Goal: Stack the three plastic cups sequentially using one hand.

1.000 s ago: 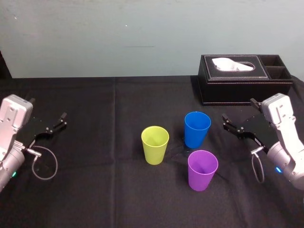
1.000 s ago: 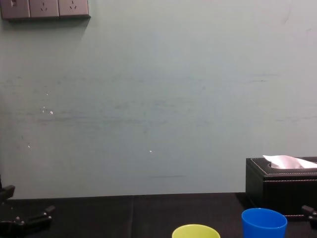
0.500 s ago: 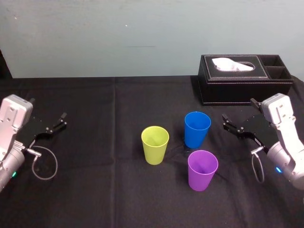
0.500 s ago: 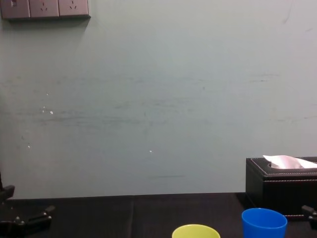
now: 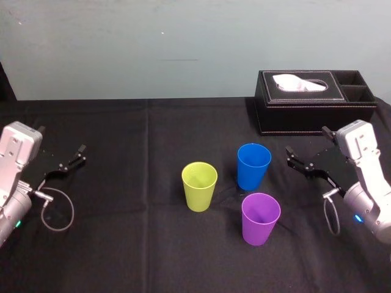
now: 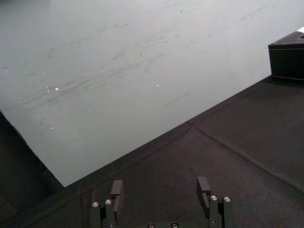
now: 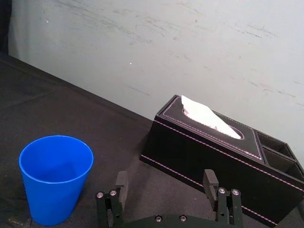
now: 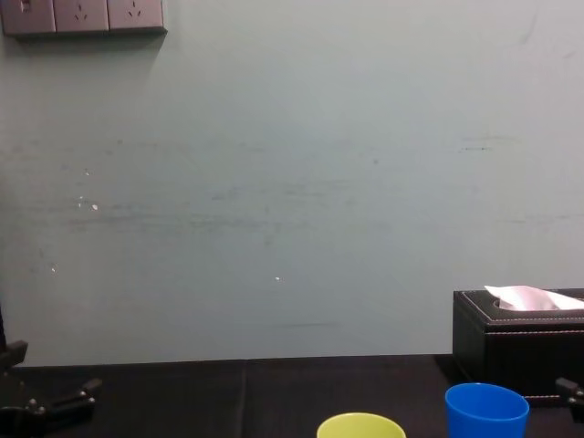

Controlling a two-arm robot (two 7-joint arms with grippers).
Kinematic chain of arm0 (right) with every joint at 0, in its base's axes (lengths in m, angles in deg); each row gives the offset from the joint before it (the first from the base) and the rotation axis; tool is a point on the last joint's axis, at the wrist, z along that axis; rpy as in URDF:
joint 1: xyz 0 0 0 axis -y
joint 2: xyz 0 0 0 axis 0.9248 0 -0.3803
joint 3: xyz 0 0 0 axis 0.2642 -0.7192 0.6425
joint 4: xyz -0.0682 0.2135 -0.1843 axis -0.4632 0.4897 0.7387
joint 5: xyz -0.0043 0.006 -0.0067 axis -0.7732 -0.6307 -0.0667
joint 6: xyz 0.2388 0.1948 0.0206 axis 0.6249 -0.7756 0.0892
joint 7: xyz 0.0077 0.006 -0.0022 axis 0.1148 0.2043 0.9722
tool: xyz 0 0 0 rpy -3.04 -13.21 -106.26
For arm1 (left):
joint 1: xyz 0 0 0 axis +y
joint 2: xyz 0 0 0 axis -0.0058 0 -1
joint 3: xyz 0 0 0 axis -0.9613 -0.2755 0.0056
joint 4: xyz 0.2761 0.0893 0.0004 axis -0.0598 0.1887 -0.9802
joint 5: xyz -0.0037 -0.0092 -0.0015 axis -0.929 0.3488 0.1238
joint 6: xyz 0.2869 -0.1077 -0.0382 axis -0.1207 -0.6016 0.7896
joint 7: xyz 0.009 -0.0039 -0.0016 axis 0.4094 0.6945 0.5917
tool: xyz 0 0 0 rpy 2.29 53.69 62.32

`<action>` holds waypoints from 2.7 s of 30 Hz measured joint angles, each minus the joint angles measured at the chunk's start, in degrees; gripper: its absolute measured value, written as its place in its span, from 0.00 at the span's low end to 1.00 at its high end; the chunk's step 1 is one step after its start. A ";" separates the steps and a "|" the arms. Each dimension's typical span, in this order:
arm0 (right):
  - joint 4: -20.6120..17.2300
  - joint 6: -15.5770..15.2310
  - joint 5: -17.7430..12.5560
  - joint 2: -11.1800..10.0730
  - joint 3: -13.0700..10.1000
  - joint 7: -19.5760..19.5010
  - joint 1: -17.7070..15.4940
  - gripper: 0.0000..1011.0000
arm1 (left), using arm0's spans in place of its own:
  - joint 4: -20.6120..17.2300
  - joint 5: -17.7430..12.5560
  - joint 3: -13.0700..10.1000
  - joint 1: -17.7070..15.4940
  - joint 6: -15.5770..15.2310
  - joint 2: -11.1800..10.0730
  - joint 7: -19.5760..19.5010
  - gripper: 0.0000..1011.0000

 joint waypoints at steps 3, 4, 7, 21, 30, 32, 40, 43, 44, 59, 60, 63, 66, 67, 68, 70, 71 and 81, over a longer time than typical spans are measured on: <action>0.00 0.00 0.00 0.00 0.00 0.00 0.00 0.99 | 0.00 0.00 0.00 0.00 0.00 0.00 0.00 1.00; 0.00 0.00 0.01 0.00 -0.01 0.01 -0.01 0.99 | 0.00 0.00 0.00 0.00 0.00 0.00 0.00 1.00; -0.37 0.00 0.05 -0.02 -0.71 0.41 -0.48 0.99 | 0.00 0.00 0.00 0.00 0.00 0.00 0.00 1.00; -7.67 -0.17 -2.71 -4.46 -5.49 6.41 -5.99 0.99 | 0.00 0.00 0.00 0.00 0.00 0.00 0.00 1.00; -13.08 -0.05 -4.00 -8.52 -8.64 10.29 -10.27 0.99 | 0.00 0.01 0.00 0.00 0.00 0.00 0.00 1.00; -13.85 -0.07 -4.42 -9.21 -9.14 11.17 -11.01 0.99 | 0.00 0.00 0.00 0.00 0.00 0.00 0.00 1.00; -16.91 -0.40 -7.61 -12.96 -11.76 17.39 -14.61 0.99 | 0.00 0.00 0.00 0.00 0.00 0.00 0.00 1.00; -17.49 -0.02 -8.52 -13.90 -12.58 19.38 -15.94 0.99 | 0.00 0.00 0.00 0.00 0.00 0.00 0.00 1.00; -17.61 0.12 -8.69 -14.10 -12.77 19.76 -16.32 0.99 | 0.00 0.01 0.00 0.00 0.00 0.00 0.00 1.00; -19.38 1.74 -12.96 -16.46 -15.55 28.98 -21.79 0.99 | 0.00 0.01 0.00 0.00 0.00 0.00 0.00 1.00; -19.39 1.82 -12.92 -16.47 -15.54 29.26 -21.91 0.99 | 0.00 0.00 0.00 0.00 0.00 0.00 0.00 1.00; -19.42 2.01 -12.50 -16.36 -15.30 30.40 -22.33 0.99 | 0.00 0.00 0.00 0.00 0.00 0.00 0.00 1.00; -19.37 2.02 -11.81 -15.98 -14.81 31.18 -22.59 0.99 | 0.00 0.00 0.00 0.00 0.00 0.00 0.00 1.00; -19.34 2.02 -11.60 -15.84 -14.67 31.32 -22.65 0.99 | 0.00 0.00 0.00 0.00 0.00 0.00 0.00 1.00; -19.31 2.00 -11.42 -15.72 -14.54 31.44 -22.69 0.99 | 0.00 0.00 0.00 0.00 0.00 0.00 0.00 1.00; -19.22 1.84 -10.62 -15.15 -14.02 31.90 -22.80 0.99 | 0.00 0.00 0.00 0.00 0.00 0.00 0.00 1.00; -19.18 1.76 -10.45 -14.98 -13.90 31.98 -22.81 0.99 | 0.00 0.00 0.00 0.00 0.00 0.00 0.00 1.00; -18.08 0.56 -7.88 -12.41 -12.59 32.21 -22.33 0.99 | 0.00 0.00 0.00 0.00 0.00 0.00 0.00 1.00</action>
